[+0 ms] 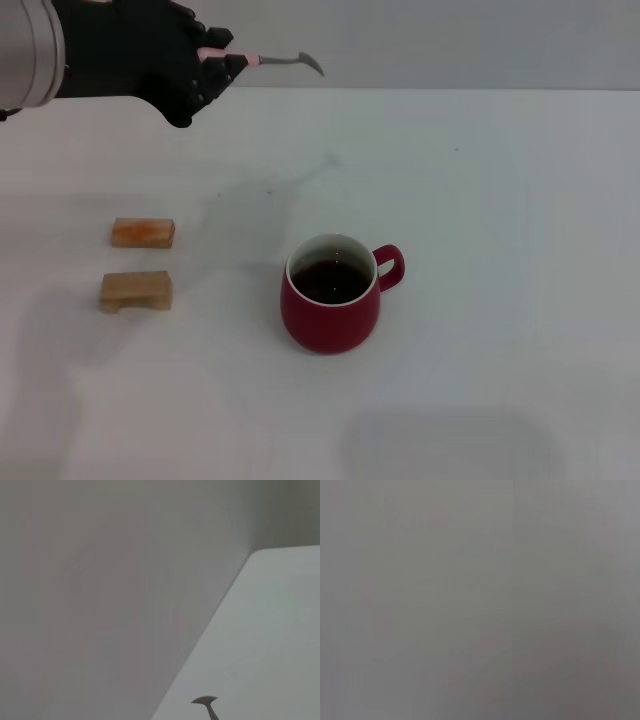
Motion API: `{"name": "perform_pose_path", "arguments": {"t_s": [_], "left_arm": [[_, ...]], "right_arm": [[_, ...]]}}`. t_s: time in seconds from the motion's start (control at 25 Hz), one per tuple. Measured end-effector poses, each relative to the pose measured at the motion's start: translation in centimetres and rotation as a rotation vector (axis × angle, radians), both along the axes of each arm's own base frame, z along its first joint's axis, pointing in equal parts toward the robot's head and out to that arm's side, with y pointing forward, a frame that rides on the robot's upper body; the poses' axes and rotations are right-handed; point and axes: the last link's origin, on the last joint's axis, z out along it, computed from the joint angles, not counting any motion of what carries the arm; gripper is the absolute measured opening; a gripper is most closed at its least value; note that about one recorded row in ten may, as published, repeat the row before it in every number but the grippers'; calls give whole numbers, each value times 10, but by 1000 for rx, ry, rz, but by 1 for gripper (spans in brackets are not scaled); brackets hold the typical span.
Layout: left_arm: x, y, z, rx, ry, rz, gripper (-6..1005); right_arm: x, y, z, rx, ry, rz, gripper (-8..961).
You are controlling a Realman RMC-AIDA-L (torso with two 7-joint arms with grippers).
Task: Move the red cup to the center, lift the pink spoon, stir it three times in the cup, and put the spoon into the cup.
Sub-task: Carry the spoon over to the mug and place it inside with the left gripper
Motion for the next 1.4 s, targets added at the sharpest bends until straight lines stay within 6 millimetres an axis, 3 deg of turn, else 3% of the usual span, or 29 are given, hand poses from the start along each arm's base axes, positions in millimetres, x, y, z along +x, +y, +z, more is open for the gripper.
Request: {"name": "perform_pose_path", "arguments": {"t_s": [0.36, 1.4], "left_arm": [[-1, -5, 7, 47, -52, -6, 177], [-2, -23, 0, -176, 100, 55, 176]], "right_arm": [[0, 0, 0, -2, 0, -1, 691], [2, 0, -1, -12, 6, -10, 691]]}}
